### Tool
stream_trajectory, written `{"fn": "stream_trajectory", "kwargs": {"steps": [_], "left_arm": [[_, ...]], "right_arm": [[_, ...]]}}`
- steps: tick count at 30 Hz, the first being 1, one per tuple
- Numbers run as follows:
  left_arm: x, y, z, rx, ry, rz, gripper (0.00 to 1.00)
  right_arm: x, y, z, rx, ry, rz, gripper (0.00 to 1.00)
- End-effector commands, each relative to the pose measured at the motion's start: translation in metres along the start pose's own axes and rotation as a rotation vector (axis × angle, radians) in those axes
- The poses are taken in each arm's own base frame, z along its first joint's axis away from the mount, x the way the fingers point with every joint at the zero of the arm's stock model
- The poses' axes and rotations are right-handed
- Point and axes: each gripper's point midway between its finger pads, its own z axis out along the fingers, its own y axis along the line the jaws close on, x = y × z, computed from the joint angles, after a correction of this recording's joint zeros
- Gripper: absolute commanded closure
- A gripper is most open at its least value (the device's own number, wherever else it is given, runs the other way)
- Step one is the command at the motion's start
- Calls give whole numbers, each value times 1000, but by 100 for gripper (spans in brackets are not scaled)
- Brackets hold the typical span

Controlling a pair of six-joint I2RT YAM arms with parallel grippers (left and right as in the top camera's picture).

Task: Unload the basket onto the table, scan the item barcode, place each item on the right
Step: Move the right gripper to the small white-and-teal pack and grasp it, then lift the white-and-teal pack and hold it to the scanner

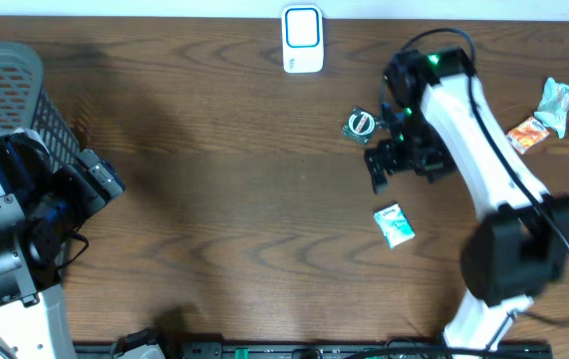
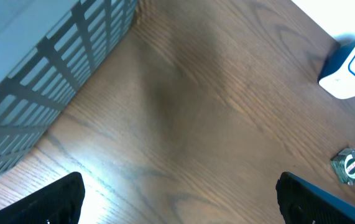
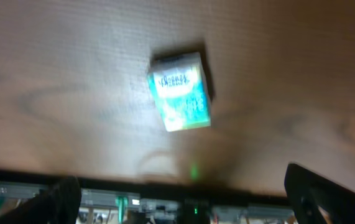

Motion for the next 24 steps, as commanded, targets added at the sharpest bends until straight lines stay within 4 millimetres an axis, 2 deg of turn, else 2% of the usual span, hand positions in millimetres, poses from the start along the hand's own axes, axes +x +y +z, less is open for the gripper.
{"fn": "stream_trajectory", "kwargs": {"steps": [1,3,8,10,11,14,18,24], "left_arm": [[-3,-2,-4,9,-11,-4,2],[-3,-2,-4,9,-11,-3,2],[-3,-2,-4,9,-11,-4,2],[-3,-2,-4,9,-11,-4,2],[-3,-2,-4,9,-11,-4,2],[-3,-2,-4,9,-11,-4,2],[-3,-2,-4,9,-11,-4,2],[-3,-2,-4,9,-11,-4,2]], "right_arm": [[21,-9,12,8,-39,42,1],[20,-14,23,3,-72,56,1],[3,-28,55,-15,-139,106,1],[-9,-38,68,-25,-183,158,11],[-12,-43,76,-53,-190,191,21],[-11,-36,85,-172,-193,176,27],[-15,-12,88,-390,-243,54,29],[-4,-5,117,-420,-228,48,37]]}}
